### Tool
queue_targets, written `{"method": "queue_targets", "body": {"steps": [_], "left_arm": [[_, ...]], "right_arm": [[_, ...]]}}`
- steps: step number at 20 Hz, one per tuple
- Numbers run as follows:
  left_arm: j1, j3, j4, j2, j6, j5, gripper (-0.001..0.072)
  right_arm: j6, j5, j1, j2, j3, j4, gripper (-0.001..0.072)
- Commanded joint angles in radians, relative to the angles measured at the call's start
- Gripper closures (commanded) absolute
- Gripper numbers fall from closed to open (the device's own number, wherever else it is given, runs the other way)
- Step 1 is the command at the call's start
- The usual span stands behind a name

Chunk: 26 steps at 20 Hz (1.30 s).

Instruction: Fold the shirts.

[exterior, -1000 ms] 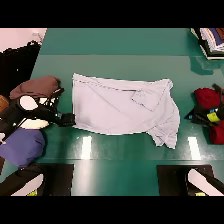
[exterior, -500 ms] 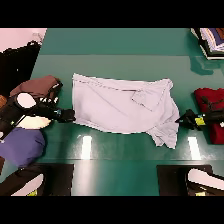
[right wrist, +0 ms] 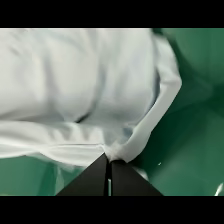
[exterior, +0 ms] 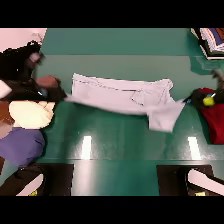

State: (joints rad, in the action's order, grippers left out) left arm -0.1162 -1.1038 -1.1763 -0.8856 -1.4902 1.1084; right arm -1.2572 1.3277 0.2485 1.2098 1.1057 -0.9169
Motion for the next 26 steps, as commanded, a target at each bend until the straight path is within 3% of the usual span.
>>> {"method": "queue_targets", "body": {"steps": [1, 8, 13, 18, 22, 26], "left_arm": [[0.001, -0.313, -0.082, 0.058, -0.002, 0.031, 0.0685], [0.000, -0.923, -0.080, 0.058, -0.003, 0.045, 0.0686], [0.000, -1.068, -0.046, 0.068, -0.005, 0.005, 0.0686], [0.000, -0.876, -0.080, 0.059, -0.030, 0.024, 0.0686], [0.000, -0.572, -0.080, -0.051, -0.077, 0.055, 0.0687], [0.001, -0.398, -0.075, -0.280, -0.071, 0.107, 0.0686]], "right_arm": [[-0.003, -0.012, -0.005, -0.150, 0.219, 0.087, 0.0702], [-0.019, -0.147, 0.041, -0.422, 0.650, 0.076, 0.0702], [-0.090, -0.068, 0.245, -0.460, 0.861, 0.076, 0.0702], [-0.203, 0.113, 0.304, -0.291, 1.017, 0.106, 0.0703], [-0.254, 0.256, 0.220, -0.137, 0.811, 0.109, 0.0703], [-0.269, 0.343, 0.009, 0.063, 0.592, -0.109, 0.0702]]}}
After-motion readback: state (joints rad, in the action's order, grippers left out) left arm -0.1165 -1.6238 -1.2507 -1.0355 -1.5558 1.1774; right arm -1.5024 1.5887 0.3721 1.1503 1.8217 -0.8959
